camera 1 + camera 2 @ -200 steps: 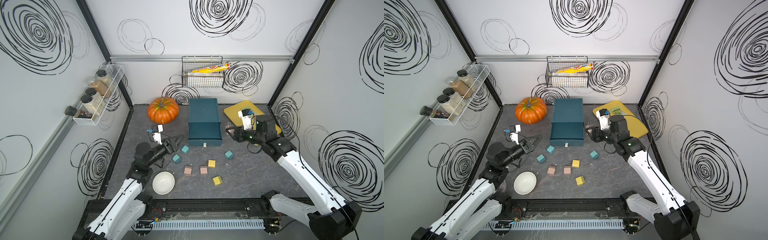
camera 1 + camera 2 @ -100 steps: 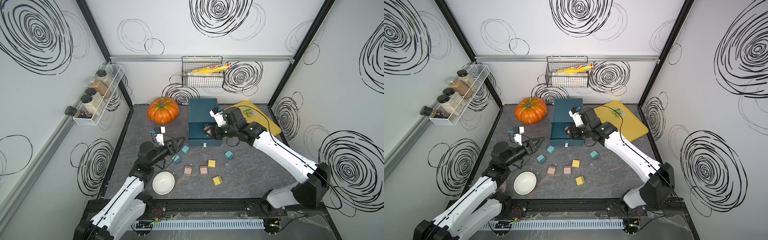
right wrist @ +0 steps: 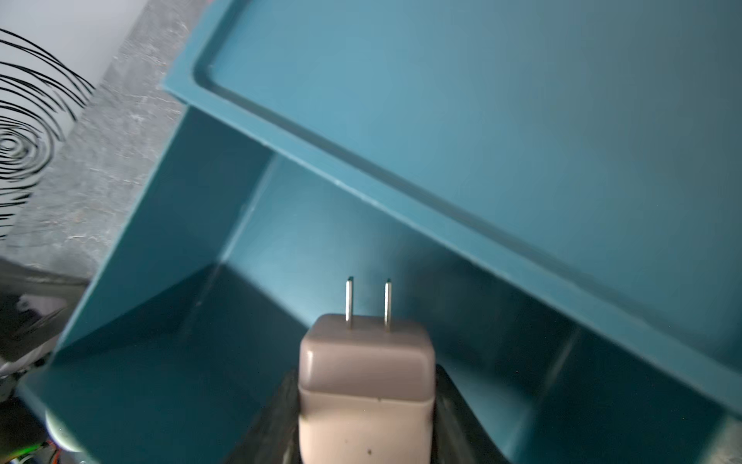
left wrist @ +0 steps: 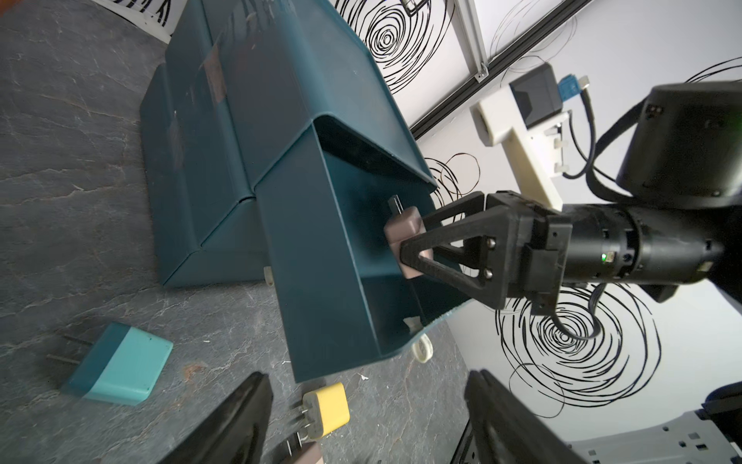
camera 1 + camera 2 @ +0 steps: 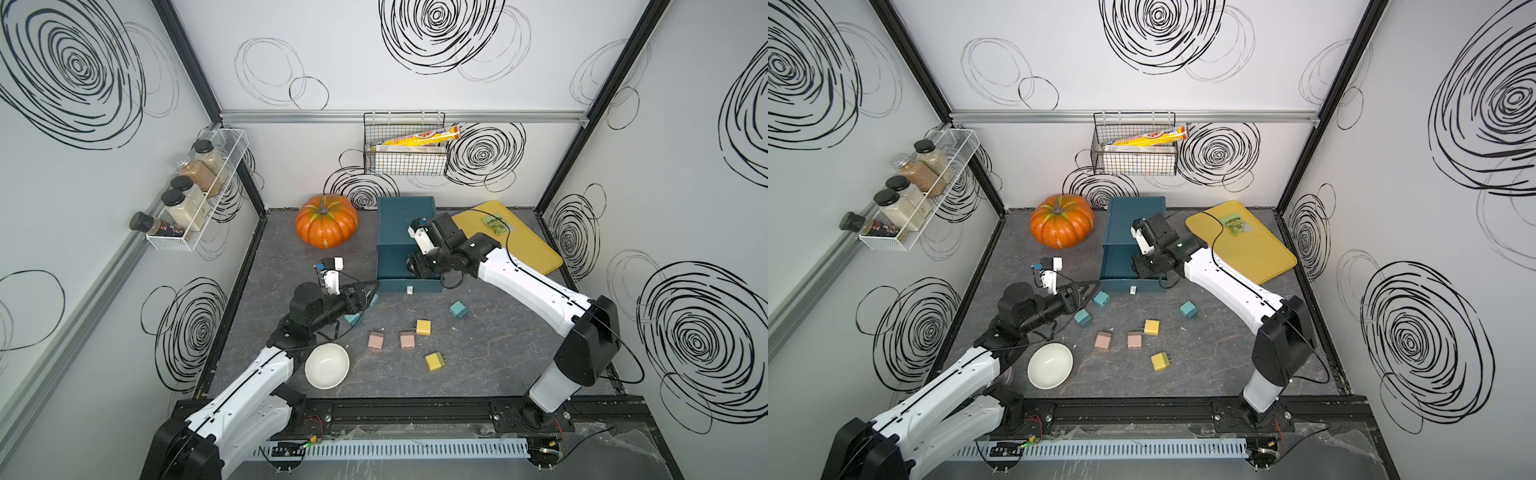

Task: Place the plugs into the drawer by color
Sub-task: Place the plug in the drawer.

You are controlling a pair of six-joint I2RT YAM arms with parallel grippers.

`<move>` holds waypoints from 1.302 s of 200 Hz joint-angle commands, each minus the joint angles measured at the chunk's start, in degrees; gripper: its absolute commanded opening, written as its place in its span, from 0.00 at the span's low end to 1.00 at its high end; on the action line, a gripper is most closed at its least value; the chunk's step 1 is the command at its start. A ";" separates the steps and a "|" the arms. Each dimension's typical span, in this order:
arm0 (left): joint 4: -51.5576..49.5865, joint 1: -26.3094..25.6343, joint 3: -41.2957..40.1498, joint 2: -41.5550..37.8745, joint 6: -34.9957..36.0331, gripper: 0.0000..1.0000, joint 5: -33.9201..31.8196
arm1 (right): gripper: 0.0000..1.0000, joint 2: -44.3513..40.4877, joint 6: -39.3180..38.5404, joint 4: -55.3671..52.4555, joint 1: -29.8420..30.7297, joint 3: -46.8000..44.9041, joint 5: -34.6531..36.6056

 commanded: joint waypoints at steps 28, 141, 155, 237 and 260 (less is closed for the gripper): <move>1.01 -0.73 1.85 1.10 1.87 0.83 -0.98 | 0.09 5.85 -1.69 -5.82 0.29 5.84 2.68; 0.65 -1.26 2.16 1.73 1.88 0.86 -1.37 | 0.16 7.40 -1.06 -7.54 0.56 9.23 2.74; 0.51 -1.32 2.12 1.52 1.97 0.86 -1.63 | 0.23 7.75 -1.11 -7.89 0.55 9.27 2.32; -0.06 -1.44 2.08 0.79 2.12 0.88 -2.52 | 0.49 3.86 -1.59 -6.06 0.56 9.77 0.42; -0.52 -1.43 2.16 0.51 2.12 0.90 -2.78 | 0.55 3.28 -1.59 -6.24 0.53 10.61 0.72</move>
